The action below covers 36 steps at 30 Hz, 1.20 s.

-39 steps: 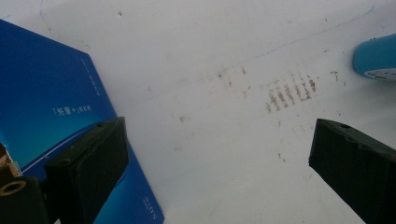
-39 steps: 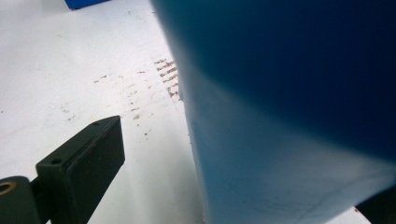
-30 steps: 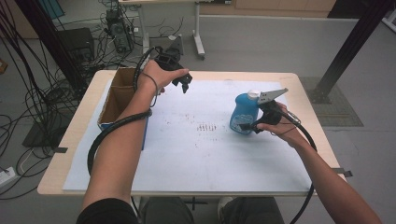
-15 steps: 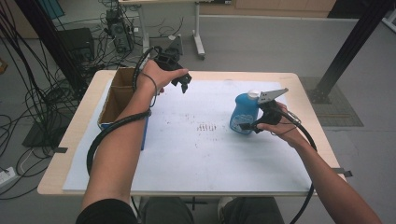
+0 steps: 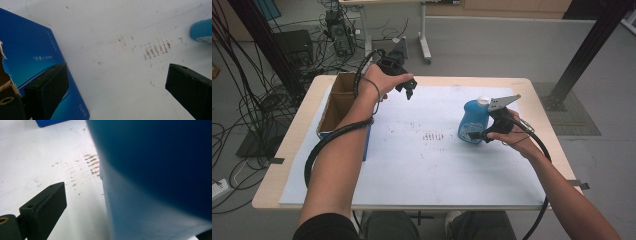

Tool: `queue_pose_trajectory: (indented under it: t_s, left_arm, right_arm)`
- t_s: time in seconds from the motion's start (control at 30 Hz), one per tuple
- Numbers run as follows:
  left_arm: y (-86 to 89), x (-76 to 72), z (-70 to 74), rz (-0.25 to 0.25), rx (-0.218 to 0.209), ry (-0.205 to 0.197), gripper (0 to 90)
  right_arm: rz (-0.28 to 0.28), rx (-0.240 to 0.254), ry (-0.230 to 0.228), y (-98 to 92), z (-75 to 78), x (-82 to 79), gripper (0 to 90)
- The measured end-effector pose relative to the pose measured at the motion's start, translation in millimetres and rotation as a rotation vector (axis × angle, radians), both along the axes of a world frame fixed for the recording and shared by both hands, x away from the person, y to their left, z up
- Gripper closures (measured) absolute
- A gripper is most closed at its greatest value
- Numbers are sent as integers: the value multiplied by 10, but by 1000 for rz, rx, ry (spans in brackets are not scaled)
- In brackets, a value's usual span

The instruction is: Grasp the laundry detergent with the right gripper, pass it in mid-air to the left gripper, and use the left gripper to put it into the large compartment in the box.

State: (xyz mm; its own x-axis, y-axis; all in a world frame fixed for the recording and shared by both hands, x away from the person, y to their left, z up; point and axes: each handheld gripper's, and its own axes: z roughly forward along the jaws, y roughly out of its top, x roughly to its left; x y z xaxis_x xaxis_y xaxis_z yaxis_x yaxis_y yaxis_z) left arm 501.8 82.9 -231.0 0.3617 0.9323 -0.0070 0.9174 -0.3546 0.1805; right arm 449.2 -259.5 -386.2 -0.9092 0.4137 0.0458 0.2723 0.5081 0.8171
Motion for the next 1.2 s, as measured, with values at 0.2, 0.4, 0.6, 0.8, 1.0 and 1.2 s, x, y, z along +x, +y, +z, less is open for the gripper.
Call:
queue_pose_trajectory:
  t_s: [0.2, 0.4, 0.6, 0.8, 1.0, 1.2]
  left_arm:
    - [10, -2, 13, 1, -1, -3, 55]
    - [6, -11, 13, 0, 5, -3, 56]
    - [20, -15, 9, 0, 8, -3, 56]
    - [21, -13, 21, -1, 9, -5, 56]
    - [9, -11, 30, -7, 10, -5, 56]
    - [4, -6, 23, -7, 10, -5, 57]
  right_arm:
    - [-5, -3, -2, 7, -2, 4, 34]
    - [-7, -9, -14, 17, -1, 12, 68]
    - [-12, -14, -27, 4, -18, 24, 132]
    - [-9, -15, -38, 1, -36, 29, 203]
    - [-6, -18, -53, -5, -46, 37, 280]
    - [-8, -21, -63, -26, -60, 57, 346]
